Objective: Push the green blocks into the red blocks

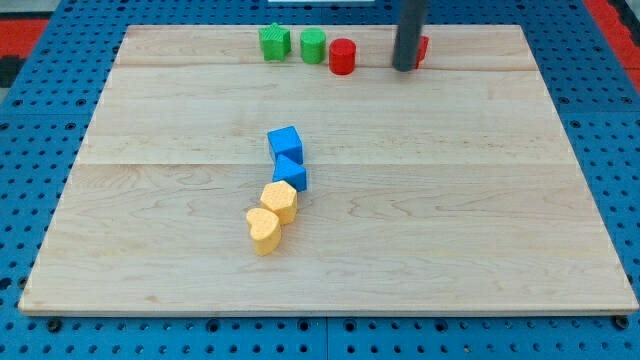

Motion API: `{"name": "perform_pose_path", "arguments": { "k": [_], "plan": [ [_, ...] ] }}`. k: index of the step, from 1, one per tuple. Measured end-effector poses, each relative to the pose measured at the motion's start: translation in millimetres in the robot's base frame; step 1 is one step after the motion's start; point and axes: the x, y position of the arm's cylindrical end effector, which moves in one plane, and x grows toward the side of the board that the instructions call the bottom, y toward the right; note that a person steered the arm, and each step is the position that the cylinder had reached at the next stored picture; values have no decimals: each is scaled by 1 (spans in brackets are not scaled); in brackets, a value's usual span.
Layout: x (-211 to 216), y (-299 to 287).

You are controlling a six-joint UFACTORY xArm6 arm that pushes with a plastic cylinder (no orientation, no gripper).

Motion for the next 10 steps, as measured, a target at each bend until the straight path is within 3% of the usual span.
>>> {"name": "perform_pose_path", "arguments": {
  "k": [1,2,3,4,6,8,10],
  "plan": [
    [21,-82],
    [14,-192],
    [-44,-203],
    [-66,-172],
    [-53,-88],
    [-44,-41],
    [-52,-37]
  ]
}}
